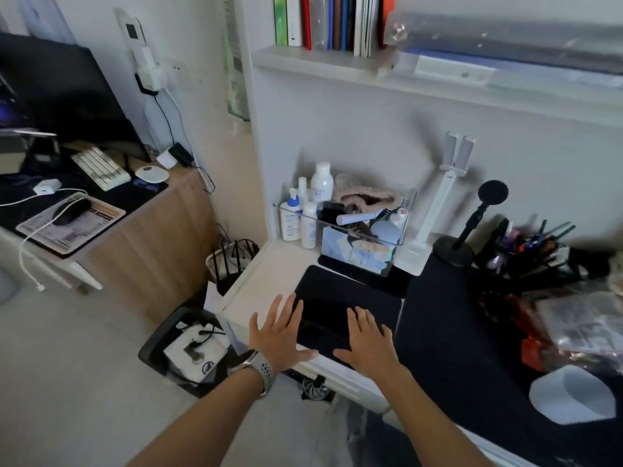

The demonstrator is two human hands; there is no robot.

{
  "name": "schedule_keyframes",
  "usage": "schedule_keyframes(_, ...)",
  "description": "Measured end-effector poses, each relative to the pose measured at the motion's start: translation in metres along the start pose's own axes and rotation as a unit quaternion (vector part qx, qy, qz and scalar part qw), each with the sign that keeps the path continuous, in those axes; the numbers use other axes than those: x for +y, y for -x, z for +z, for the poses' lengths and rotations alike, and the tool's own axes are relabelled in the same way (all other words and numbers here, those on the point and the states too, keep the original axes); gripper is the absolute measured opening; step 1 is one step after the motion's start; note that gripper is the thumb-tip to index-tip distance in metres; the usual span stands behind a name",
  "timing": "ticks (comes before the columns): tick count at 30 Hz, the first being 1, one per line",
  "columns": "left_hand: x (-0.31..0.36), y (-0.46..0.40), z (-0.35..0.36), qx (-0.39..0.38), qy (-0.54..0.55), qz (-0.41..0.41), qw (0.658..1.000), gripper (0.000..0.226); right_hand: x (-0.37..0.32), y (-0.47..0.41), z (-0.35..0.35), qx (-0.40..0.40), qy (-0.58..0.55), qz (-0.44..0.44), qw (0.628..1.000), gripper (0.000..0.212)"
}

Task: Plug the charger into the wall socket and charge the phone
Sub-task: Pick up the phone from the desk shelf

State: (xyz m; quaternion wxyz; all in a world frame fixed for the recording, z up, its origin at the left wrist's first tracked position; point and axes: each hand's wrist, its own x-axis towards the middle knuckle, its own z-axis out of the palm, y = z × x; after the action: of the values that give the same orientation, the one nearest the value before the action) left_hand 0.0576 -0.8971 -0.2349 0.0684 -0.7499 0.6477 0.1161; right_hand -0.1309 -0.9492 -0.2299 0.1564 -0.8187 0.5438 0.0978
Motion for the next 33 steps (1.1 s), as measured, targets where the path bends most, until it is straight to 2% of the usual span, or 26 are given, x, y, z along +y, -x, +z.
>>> schedule_keyframes(5, 0.001, -0.047, 0.016, -0.044, -0.020, 0.043, 0.998, 0.093, 0.011, -0.034, 0.010, -0.044, 0.037, 0.003, 0.998, 0.091)
schedule_keyframes(8, 0.006, -0.075, 0.025, -0.084, -0.028, 0.112, 0.990, 0.088, 0.011, -0.053, 0.013, -0.054, 0.052, -0.003, 0.997, 0.086)
schedule_keyframes(11, 0.014, -0.095, 0.028, -0.113, -0.033, 0.169, 0.979, 0.093, 0.009, -0.068, 0.014, -0.033, 0.043, 0.009, 0.998, 0.081)
schedule_keyframes(17, 0.025, -0.115, 0.035, -0.087, -0.097, 0.283, 0.950, 0.088, 0.009, -0.088, 0.005, -0.037, 0.011, 0.048, 0.998, 0.073)
schedule_keyframes(21, 0.030, -0.126, 0.022, -0.088, -0.087, 0.330, 0.936, 0.085, 0.007, -0.098, -0.012, -0.050, -0.011, 0.072, 0.996, 0.072)
schedule_keyframes(23, 0.030, -0.133, 0.009, -0.106, -0.064, 0.324, 0.938, 0.089, 0.007, -0.101, -0.026, -0.040, -0.026, 0.079, 0.996, 0.069)
schedule_keyframes(26, 0.026, -0.143, -0.012, -0.148, 0.039, 0.293, 0.944, 0.091, 0.007, -0.102, -0.060, 0.017, -0.076, 0.076, 0.994, 0.065)
schedule_keyframes(30, 0.019, -0.157, -0.058, -0.175, 0.194, 0.296, 0.919, 0.091, 0.001, -0.100, -0.117, 0.119, -0.169, 0.046, 0.977, 0.056)
schedule_keyframes(33, 0.022, -0.160, -0.101, -0.160, 0.248, 0.301, 0.907, 0.088, -0.009, -0.092, -0.159, 0.194, -0.215, 0.008, 0.957, 0.047)
